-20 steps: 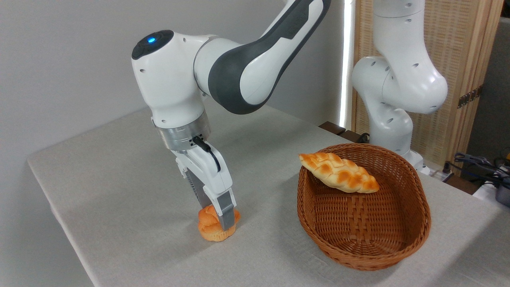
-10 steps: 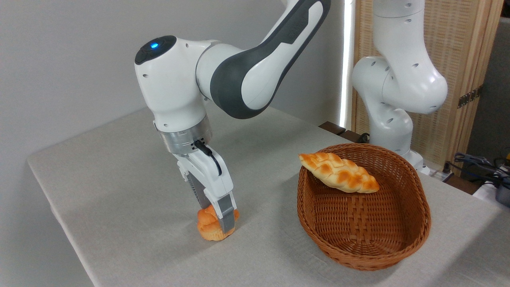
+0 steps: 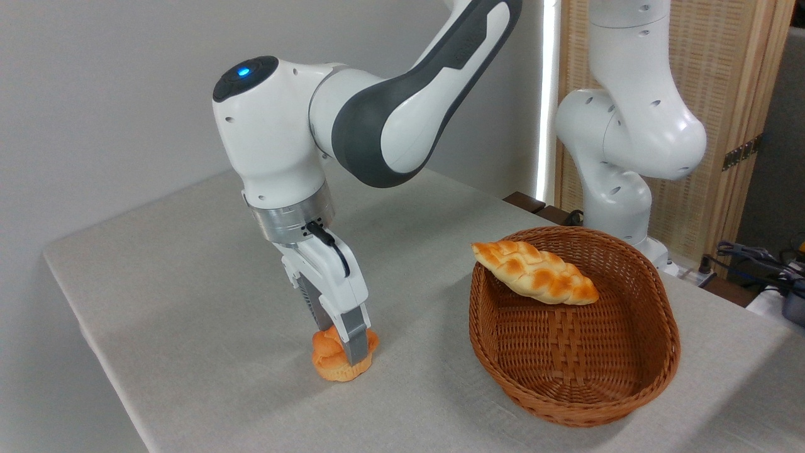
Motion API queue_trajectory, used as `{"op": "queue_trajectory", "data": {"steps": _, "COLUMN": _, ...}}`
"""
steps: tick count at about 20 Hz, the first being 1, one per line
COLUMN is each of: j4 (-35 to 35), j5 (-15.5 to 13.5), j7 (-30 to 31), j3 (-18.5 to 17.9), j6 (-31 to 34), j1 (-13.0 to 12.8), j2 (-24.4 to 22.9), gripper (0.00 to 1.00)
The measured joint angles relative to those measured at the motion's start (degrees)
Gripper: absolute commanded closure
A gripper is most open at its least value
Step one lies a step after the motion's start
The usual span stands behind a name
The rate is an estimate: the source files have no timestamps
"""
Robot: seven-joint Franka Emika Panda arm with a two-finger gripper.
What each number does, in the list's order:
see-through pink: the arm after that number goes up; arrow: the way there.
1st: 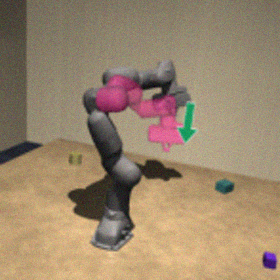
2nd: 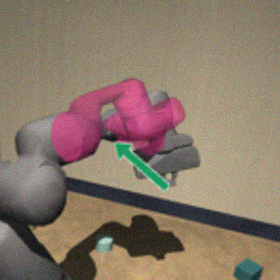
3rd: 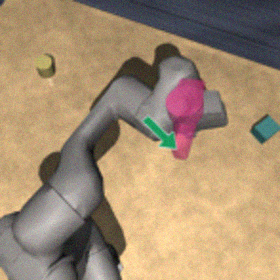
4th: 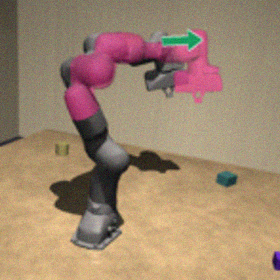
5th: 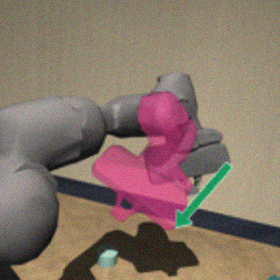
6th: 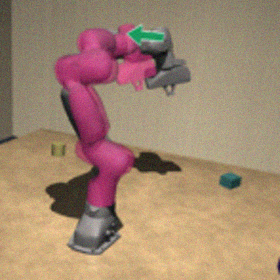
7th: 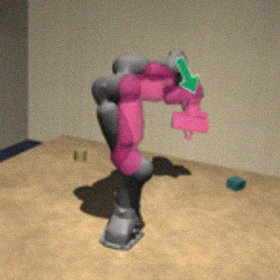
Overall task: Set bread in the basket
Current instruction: 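Close the gripper fingers on the round orange bun, then lift the bun and carry it over the woven basket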
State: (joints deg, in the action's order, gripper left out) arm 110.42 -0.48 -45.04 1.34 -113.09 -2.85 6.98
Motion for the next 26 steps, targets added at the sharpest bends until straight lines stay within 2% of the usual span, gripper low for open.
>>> {"op": "queue_trajectory", "data": {"steps": 10, "j4": -1.16, "j5": 0.00, "j7": 0.00, "j3": -0.64, "j6": 0.26, "j1": 0.13, "j2": -0.17, "gripper": 0.64}}
{"op": "queue_trajectory", "data": {"steps": 14, "j4": -5.84, "j5": 0.00, "j7": 0.00, "j3": -0.78, "j6": 6.59, "j1": 0.13, "j2": -1.15, "gripper": 0.63}}
{"op": "queue_trajectory", "data": {"steps": 17, "j4": -9.05, "j5": 0.00, "j7": -0.26, "j3": -1.62, "j6": 12.85, "j1": 0.15, "j2": -3.79, "gripper": 0.63}}
{"op": "queue_trajectory", "data": {"steps": 22, "j4": -9.63, "j5": 0.00, "j7": -8.00, "j3": -5.42, "j6": 21.68, "j1": 0.25, "j2": -9.83, "gripper": 0.62}}
{"op": "queue_trajectory", "data": {"steps": 26, "j4": -8.17, "j5": 0.05, "j7": -14.65, "j3": -7.70, "j6": 25.45, "j1": 0.23, "j2": -11.70, "gripper": 0.62}}
